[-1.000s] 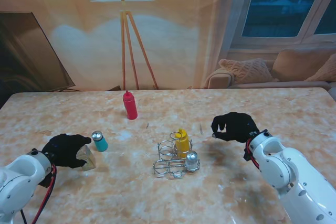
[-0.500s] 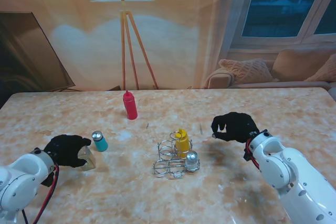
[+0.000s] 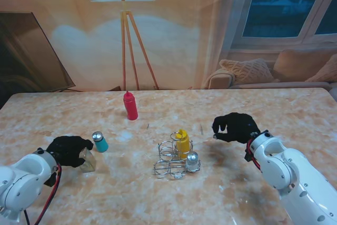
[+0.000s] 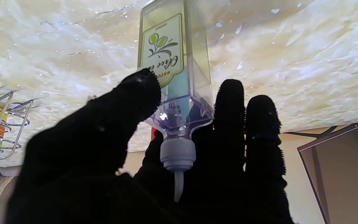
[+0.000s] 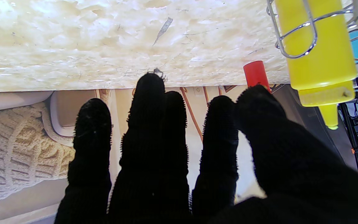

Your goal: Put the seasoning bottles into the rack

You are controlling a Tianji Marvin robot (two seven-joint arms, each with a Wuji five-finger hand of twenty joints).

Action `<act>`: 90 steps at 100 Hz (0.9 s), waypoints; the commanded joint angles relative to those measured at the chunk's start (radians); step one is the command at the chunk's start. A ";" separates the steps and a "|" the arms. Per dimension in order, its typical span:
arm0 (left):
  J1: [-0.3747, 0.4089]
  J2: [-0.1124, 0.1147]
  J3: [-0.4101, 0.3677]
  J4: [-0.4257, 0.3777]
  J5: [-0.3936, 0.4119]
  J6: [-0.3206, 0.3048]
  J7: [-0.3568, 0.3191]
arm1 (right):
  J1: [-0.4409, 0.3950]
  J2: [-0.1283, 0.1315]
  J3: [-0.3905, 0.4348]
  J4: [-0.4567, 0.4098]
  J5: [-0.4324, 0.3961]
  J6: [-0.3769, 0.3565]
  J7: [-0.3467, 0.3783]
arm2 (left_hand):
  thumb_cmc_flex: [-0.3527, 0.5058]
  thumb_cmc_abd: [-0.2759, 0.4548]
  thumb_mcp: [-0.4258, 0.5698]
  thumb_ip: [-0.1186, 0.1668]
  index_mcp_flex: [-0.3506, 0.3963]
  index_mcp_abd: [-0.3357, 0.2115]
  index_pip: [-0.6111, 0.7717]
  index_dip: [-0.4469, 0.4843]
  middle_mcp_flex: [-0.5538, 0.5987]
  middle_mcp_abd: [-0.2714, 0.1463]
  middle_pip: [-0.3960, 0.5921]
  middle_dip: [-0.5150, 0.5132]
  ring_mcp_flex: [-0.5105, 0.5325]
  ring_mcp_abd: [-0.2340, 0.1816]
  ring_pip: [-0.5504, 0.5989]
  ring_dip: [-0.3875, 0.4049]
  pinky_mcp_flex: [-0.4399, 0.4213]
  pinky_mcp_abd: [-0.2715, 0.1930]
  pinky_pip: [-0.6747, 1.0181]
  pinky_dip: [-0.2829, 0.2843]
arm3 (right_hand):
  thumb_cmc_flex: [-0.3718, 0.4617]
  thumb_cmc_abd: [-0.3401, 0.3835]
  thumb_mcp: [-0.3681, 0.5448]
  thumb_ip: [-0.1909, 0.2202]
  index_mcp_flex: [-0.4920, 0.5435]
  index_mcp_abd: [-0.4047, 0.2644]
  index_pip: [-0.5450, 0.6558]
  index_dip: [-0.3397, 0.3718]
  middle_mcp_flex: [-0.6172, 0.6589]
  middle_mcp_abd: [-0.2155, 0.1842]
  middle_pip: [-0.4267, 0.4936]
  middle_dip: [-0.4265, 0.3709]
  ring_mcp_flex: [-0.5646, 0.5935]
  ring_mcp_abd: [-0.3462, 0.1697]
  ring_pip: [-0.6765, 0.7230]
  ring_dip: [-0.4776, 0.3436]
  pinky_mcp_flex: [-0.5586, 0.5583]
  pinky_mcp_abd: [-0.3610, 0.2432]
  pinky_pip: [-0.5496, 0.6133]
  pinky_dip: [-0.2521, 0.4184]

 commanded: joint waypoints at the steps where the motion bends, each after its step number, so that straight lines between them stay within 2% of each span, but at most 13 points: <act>1: 0.002 -0.001 0.005 0.007 0.000 0.003 -0.027 | -0.009 -0.003 -0.001 -0.003 -0.004 -0.002 0.013 | 0.034 -0.028 0.045 -0.012 0.044 -0.033 0.082 0.022 0.031 -0.018 0.022 0.014 0.043 -0.022 0.023 0.031 0.020 -0.020 0.026 0.029 | 0.010 -0.016 0.018 0.005 -0.002 -0.021 0.014 -0.002 0.012 -0.015 0.012 0.035 -0.003 -0.017 0.012 0.009 0.000 0.009 0.009 -0.007; 16: -0.001 -0.001 0.011 0.012 -0.005 0.008 -0.023 | -0.010 -0.003 0.000 -0.005 -0.005 -0.001 0.014 | 0.044 -0.033 0.051 -0.012 0.058 -0.056 0.173 0.039 0.075 -0.031 0.059 0.029 0.089 -0.039 0.055 0.064 0.057 -0.025 0.062 0.048 | 0.010 -0.017 0.021 0.004 -0.002 -0.021 0.015 -0.002 0.013 -0.018 0.012 0.035 -0.002 -0.016 0.012 0.009 0.000 0.009 0.010 -0.007; 23: -0.002 -0.002 0.013 0.014 -0.006 0.009 -0.017 | -0.011 -0.003 0.000 -0.005 -0.005 0.002 0.014 | 0.065 -0.052 0.031 -0.051 0.059 -0.074 0.232 0.065 0.095 -0.040 0.079 0.039 0.111 -0.047 0.071 0.081 0.075 -0.028 0.082 0.058 | 0.010 -0.015 0.022 0.004 -0.002 -0.022 0.015 -0.002 0.012 -0.017 0.012 0.035 -0.003 -0.016 0.012 0.009 0.000 0.009 0.010 -0.007; 27: -0.003 -0.002 0.014 0.016 -0.005 0.009 -0.010 | -0.011 -0.004 -0.001 -0.005 -0.005 0.004 0.013 | 0.084 -0.064 0.016 -0.077 0.061 -0.085 0.269 0.071 0.117 -0.044 0.077 0.108 0.130 -0.052 0.084 0.117 0.089 -0.032 0.099 0.065 | 0.010 -0.013 0.022 0.004 -0.001 -0.022 0.016 -0.002 0.012 -0.016 0.012 0.035 -0.003 -0.017 0.012 0.009 0.000 0.009 0.010 -0.007; 35: -0.004 -0.003 0.016 0.018 -0.005 0.010 -0.003 | -0.011 -0.004 -0.002 -0.005 -0.004 0.006 0.010 | 0.113 -0.083 -0.017 -0.100 0.068 -0.108 0.335 0.078 0.168 -0.053 0.071 0.177 0.167 -0.062 0.106 0.167 0.117 -0.036 0.135 0.079 | 0.010 -0.012 0.021 0.004 -0.001 -0.019 0.016 -0.002 0.014 -0.016 0.013 0.035 -0.002 -0.016 0.012 0.009 0.000 0.009 0.010 -0.007; 36: -0.004 -0.003 0.017 0.018 -0.006 0.009 -0.002 | -0.011 -0.004 -0.002 -0.005 -0.004 0.006 0.010 | 0.117 -0.085 -0.022 -0.101 0.068 -0.111 0.347 0.075 0.175 -0.053 0.066 0.185 0.168 -0.047 0.101 0.160 0.121 -0.035 0.139 0.079 | 0.008 -0.013 0.020 0.004 -0.001 -0.019 0.016 -0.002 0.013 -0.017 0.013 0.035 -0.002 -0.016 0.012 0.010 0.000 0.009 0.010 -0.007; 39: -0.005 -0.003 0.018 0.020 -0.010 0.010 0.000 | -0.011 -0.004 -0.002 -0.005 -0.003 0.006 0.010 | 0.124 -0.089 -0.030 -0.103 0.071 -0.116 0.364 0.071 0.189 -0.055 0.064 0.196 0.171 -0.035 0.112 0.153 0.130 -0.038 0.148 0.082 | 0.010 -0.013 0.020 0.004 -0.001 -0.021 0.016 -0.002 0.013 -0.016 0.013 0.035 -0.003 -0.016 0.012 0.009 0.000 0.007 0.010 -0.007; 49: -0.006 -0.004 0.020 0.022 -0.013 0.012 0.008 | -0.010 -0.004 -0.002 -0.004 -0.004 0.005 0.012 | 0.149 -0.099 -0.061 -0.108 0.075 -0.141 0.442 0.057 0.242 -0.067 0.052 0.231 0.199 -0.050 0.162 0.158 0.161 -0.040 0.181 0.089 | 0.020 -0.022 0.026 0.006 0.001 -0.023 0.017 -0.002 0.014 -0.018 0.014 0.038 -0.002 -0.018 0.013 0.009 0.002 0.007 0.010 -0.007; 56: -0.006 -0.005 0.022 0.025 -0.013 0.012 0.019 | -0.010 -0.004 -0.003 -0.003 -0.007 0.005 0.011 | 0.192 -0.094 -0.103 -0.098 0.074 -0.160 0.519 0.026 0.298 -0.076 0.004 0.276 0.225 -0.054 0.180 0.167 0.187 -0.047 0.205 0.084 | 0.023 -0.029 0.031 0.005 0.001 -0.025 0.018 -0.001 0.016 -0.019 0.015 0.043 0.000 -0.019 0.012 0.009 0.003 0.006 0.010 -0.008; 68: -0.008 -0.007 0.025 0.031 -0.017 0.007 0.041 | -0.009 -0.004 -0.004 -0.002 -0.005 0.007 0.013 | 0.207 -0.086 -0.120 -0.091 0.085 -0.170 0.574 0.008 0.351 -0.083 -0.032 0.311 0.256 -0.069 0.191 0.173 0.211 -0.043 0.220 0.082 | 0.021 -0.031 0.036 0.002 0.002 -0.027 0.019 -0.002 0.015 -0.018 0.014 0.047 0.000 -0.020 0.012 0.009 0.003 0.006 0.009 -0.008; 77: -0.007 -0.006 0.025 0.028 -0.024 0.010 0.028 | -0.009 -0.004 -0.005 -0.002 -0.005 0.008 0.014 | 0.200 -0.085 -0.127 -0.091 0.095 -0.148 0.544 -0.035 0.339 -0.069 -0.043 0.282 0.245 -0.046 0.160 0.143 0.202 -0.034 0.202 0.074 | 0.020 -0.031 0.038 0.001 0.001 -0.026 0.019 -0.002 0.016 -0.019 0.013 0.049 0.000 -0.019 0.011 0.009 0.003 0.005 0.009 -0.008; 80: -0.007 -0.006 0.026 0.029 -0.022 0.013 0.027 | -0.009 -0.004 -0.005 -0.002 -0.005 0.008 0.014 | 0.198 -0.085 -0.127 -0.091 0.102 -0.136 0.525 -0.054 0.332 -0.063 -0.039 0.262 0.251 -0.064 0.155 0.136 0.203 -0.035 0.197 0.070 | 0.020 -0.032 0.039 0.001 0.001 -0.026 0.019 -0.003 0.016 -0.020 0.012 0.049 0.001 -0.018 0.012 0.009 0.003 0.007 0.009 -0.008; 90: -0.008 -0.005 0.029 0.029 -0.019 0.023 0.015 | -0.009 -0.004 -0.004 -0.002 -0.006 0.007 0.012 | 0.199 -0.090 -0.124 -0.093 0.136 -0.114 0.465 -0.105 0.327 -0.051 -0.028 0.185 0.258 -0.051 0.119 0.102 0.213 -0.032 0.183 0.055 | 0.018 -0.033 0.041 0.000 0.002 -0.027 0.020 -0.003 0.016 -0.019 0.011 0.051 0.000 -0.020 0.011 0.009 0.003 0.005 0.009 -0.008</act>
